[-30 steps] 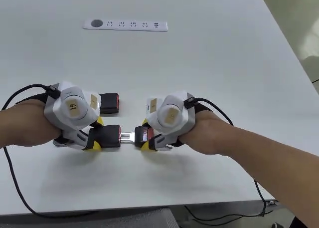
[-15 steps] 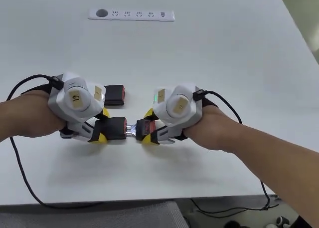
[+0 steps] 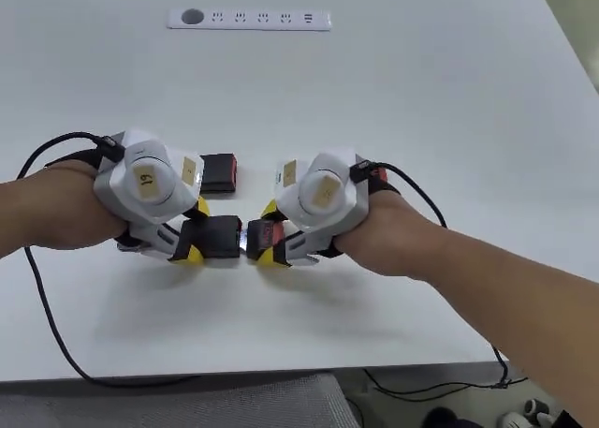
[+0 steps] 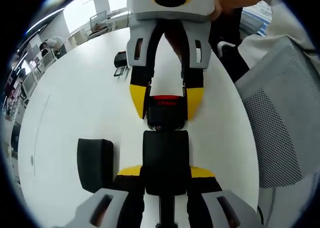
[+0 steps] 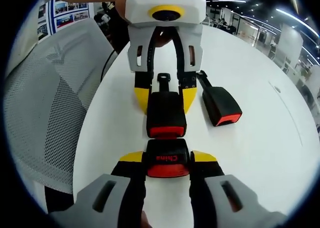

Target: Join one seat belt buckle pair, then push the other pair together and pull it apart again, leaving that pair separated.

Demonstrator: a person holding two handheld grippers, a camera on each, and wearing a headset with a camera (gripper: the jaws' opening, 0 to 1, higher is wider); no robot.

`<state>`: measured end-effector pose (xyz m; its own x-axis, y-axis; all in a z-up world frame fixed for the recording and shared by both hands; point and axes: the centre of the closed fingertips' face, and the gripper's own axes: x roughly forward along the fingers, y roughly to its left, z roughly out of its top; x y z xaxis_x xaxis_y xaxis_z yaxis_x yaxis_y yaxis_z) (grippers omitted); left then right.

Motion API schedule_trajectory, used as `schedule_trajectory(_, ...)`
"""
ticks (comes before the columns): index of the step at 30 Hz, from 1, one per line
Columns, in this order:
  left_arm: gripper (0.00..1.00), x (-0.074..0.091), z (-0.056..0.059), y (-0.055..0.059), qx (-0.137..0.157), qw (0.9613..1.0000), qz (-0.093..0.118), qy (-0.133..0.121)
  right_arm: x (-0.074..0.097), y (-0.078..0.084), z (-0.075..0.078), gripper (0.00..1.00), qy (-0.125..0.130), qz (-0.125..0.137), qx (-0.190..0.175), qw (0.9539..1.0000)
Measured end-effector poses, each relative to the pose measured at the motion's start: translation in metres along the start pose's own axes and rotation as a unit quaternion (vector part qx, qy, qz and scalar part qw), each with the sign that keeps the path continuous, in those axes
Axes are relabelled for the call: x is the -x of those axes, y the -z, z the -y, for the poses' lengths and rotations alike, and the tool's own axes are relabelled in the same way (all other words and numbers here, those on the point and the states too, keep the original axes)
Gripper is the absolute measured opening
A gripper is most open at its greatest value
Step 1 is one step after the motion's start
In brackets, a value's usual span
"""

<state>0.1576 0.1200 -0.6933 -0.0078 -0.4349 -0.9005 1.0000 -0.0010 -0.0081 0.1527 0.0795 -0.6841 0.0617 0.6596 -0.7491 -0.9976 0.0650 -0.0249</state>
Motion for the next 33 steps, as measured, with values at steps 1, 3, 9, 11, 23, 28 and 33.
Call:
schedule_trajectory(1,0.32,0.0,0.0,0.0,0.001,1.0,0.003,0.0,0.002,0.003,0.001,0.31,-0.001,-0.004,-0.001,1.0)
schedule_trajectory(3,0.32,-0.001,0.0,0.001,0.002,1.0,0.004,0.0,0.002,0.007,0.003,0.31,-0.003,0.004,-0.011,0.9999)
schedule_trajectory(9,0.32,-0.001,0.001,0.0,-0.001,1.0,0.0,0.0,0.004,0.009,0.002,0.31,-0.003,-0.005,-0.014,0.9999)
schedule_trajectory(11,0.32,-0.001,0.002,0.0,-0.005,1.0,-0.003,0.0,0.001,0.011,0.002,0.31,-0.005,-0.008,-0.012,0.9999)
schedule_trajectory(23,0.31,0.001,0.004,-0.001,0.012,0.9999,0.007,-0.001,0.007,0.013,-0.002,0.3,-0.001,-0.01,0.0,1.0)
schedule_trajectory(28,0.32,0.0,0.005,-0.001,0.016,0.9998,0.007,-0.006,0.007,0.013,0.0,0.32,0.002,-0.002,-0.016,0.9999)
schedule_trajectory(33,0.32,0.0,0.004,-0.001,0.02,0.9998,0.003,-0.007,0.008,0.012,-0.001,0.32,-0.005,-0.004,-0.005,1.0)
